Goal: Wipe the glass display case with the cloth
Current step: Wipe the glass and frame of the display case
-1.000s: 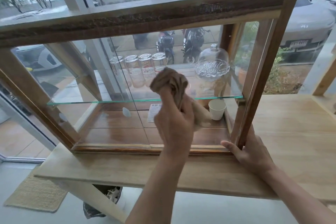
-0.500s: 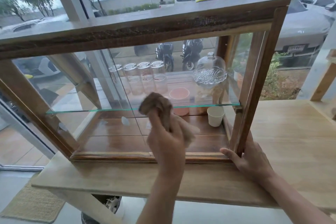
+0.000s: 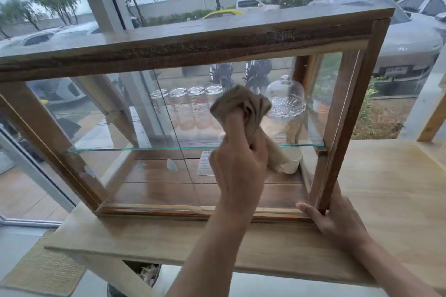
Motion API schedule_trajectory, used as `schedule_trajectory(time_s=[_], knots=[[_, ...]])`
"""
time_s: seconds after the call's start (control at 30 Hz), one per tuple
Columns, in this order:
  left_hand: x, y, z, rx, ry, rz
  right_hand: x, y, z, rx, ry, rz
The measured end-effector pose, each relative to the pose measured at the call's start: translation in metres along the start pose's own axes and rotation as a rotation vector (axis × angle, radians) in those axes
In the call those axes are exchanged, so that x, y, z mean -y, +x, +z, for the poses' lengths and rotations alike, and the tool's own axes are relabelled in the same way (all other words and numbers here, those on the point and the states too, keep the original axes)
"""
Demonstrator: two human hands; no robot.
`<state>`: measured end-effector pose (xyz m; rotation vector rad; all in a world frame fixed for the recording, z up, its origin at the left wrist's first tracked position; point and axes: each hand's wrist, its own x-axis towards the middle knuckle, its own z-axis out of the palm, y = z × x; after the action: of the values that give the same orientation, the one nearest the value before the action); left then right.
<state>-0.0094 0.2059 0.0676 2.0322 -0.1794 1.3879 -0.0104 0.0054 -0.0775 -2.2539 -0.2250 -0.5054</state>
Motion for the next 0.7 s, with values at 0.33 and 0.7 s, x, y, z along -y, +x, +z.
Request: schedule_trajectory(time_s=[0.33, 0.7], knots=[[-0.008, -0.005, 0.002, 0.088, -0.038, 0.095, 0.0, 0.0, -0.001, 0.01, 0.001, 0.04], [-0.002, -0.029, 0.013, 0.132, -0.035, 0.005, 0.004, -0.001, -0.003, 0.039, -0.004, 0.083]])
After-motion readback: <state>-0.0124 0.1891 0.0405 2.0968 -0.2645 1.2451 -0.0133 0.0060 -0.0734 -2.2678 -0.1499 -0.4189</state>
